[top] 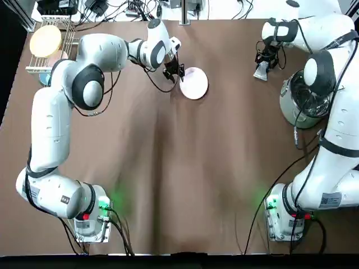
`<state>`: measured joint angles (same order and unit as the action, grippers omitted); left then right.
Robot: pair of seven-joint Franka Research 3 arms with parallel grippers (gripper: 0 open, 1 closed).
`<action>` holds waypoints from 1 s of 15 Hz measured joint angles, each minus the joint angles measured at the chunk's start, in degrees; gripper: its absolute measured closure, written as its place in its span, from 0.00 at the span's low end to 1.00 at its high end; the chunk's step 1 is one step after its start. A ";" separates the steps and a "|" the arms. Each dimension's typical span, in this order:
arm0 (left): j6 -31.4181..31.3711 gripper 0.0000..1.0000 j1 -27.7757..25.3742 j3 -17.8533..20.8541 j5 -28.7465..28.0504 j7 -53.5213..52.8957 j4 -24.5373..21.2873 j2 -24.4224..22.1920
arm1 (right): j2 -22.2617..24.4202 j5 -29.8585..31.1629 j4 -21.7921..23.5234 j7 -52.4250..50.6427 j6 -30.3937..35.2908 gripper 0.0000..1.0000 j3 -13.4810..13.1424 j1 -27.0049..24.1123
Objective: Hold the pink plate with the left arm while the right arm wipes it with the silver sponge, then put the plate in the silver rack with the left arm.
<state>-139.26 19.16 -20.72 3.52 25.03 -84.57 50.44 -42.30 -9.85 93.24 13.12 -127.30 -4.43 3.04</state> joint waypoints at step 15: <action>-3.59 0.92 5.44 4.42 -0.12 4.48 0.40 0.64 | 2.57 -0.06 -5.21 4.64 16.34 0.66 0.43 4.64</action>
<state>-142.85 24.61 -16.29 3.40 29.51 -84.17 51.08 -39.73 -9.91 88.03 17.76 -110.96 -4.00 7.68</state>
